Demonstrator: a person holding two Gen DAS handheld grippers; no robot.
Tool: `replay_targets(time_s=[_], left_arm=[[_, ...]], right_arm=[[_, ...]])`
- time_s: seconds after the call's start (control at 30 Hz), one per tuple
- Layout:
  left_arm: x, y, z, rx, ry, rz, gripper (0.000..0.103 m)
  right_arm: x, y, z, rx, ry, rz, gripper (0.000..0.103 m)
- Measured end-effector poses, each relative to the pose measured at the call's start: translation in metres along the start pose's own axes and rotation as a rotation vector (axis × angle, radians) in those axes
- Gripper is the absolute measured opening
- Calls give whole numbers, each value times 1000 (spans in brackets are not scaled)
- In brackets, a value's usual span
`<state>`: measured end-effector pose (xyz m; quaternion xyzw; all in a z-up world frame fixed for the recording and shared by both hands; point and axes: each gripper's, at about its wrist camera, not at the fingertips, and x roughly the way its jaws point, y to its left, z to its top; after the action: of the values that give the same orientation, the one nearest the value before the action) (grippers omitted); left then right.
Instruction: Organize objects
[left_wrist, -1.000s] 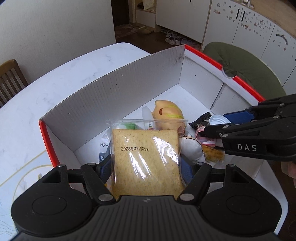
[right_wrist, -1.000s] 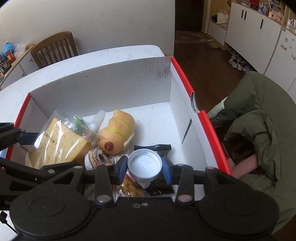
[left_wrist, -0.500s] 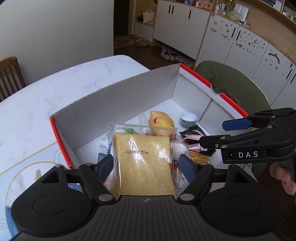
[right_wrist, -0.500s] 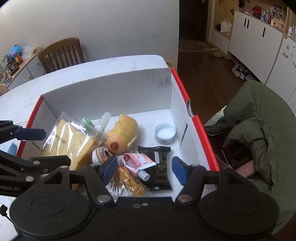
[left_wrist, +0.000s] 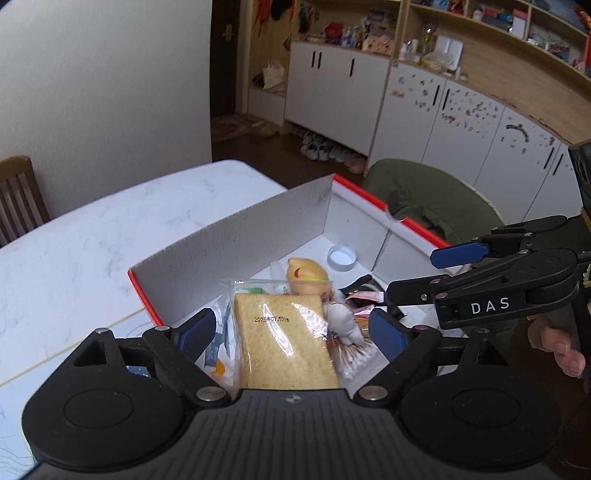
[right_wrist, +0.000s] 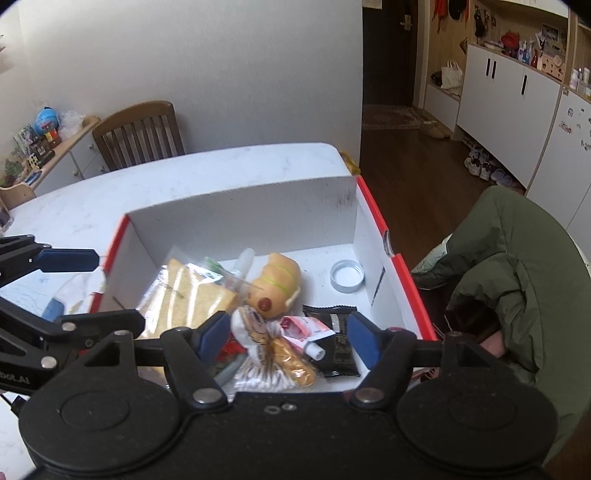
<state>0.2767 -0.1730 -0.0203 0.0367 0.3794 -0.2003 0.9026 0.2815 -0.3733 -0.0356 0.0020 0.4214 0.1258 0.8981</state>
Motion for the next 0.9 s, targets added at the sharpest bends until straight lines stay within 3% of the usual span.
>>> replay_targets(time_s=[0.1, 0.57, 0.9], left_arm=[[-9, 3, -1, -7, -20, -23, 103], [-50, 16, -17, -39, -94, -102, 103], [-74, 19, -33, -15, -122, -54, 103]], right_arm=[[-12, 6, -2, -2, -21, 4, 73], [-65, 34, -23, 27, -153, 16, 102], [-81, 52, -44, 32, -204, 7, 102]])
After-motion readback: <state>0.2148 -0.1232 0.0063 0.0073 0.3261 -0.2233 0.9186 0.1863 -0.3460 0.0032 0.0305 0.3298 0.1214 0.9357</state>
